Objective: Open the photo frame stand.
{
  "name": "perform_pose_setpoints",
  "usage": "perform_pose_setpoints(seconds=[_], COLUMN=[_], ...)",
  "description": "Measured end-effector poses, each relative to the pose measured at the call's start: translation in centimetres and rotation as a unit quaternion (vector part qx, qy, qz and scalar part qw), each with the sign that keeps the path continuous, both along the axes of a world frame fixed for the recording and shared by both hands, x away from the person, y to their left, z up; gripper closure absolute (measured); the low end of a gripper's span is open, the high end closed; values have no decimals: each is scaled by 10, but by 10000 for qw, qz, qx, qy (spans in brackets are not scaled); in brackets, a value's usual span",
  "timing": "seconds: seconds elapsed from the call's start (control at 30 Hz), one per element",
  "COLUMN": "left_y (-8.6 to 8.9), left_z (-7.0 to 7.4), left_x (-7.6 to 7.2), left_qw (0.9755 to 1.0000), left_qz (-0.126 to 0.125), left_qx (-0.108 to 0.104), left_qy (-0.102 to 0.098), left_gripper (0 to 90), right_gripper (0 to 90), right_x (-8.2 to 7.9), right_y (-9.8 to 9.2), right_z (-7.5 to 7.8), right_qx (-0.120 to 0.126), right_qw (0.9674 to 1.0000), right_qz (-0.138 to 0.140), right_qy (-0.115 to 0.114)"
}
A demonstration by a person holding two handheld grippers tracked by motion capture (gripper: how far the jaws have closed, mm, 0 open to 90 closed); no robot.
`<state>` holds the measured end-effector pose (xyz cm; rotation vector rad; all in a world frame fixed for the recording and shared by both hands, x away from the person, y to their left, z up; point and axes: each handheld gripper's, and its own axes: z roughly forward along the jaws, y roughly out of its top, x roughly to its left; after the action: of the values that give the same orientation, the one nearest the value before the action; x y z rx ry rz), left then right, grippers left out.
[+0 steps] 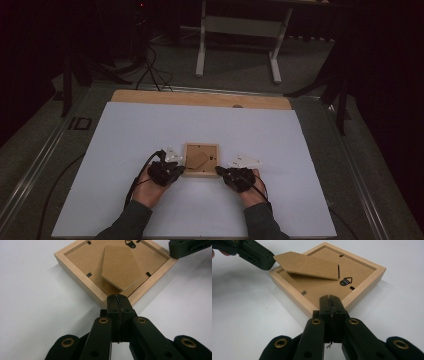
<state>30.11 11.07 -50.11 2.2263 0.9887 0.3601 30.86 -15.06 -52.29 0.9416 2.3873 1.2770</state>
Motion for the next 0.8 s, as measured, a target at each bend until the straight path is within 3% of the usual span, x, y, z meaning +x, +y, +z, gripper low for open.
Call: perform_pose_setpoints(seconds=[0.27,0.57,0.8], left_y=[-4,-7,-14], left_z=[2,19,19], left_x=[3,9,14], left_qw=[10000,9993,9994], left_qz=[-2,60,-47], left_qx=[-24,-324,-352], left_qy=[-31,-169,-18], left_gripper=[895,884,817], right_gripper=[896,896,895], right_x=[0,0,0], right_y=[0,0,0], right_z=[0,0,0], right_qx=[1,1,4], right_qw=[10000,10000,10000], right_qz=[4,2,3], right_qy=[2,1,3])
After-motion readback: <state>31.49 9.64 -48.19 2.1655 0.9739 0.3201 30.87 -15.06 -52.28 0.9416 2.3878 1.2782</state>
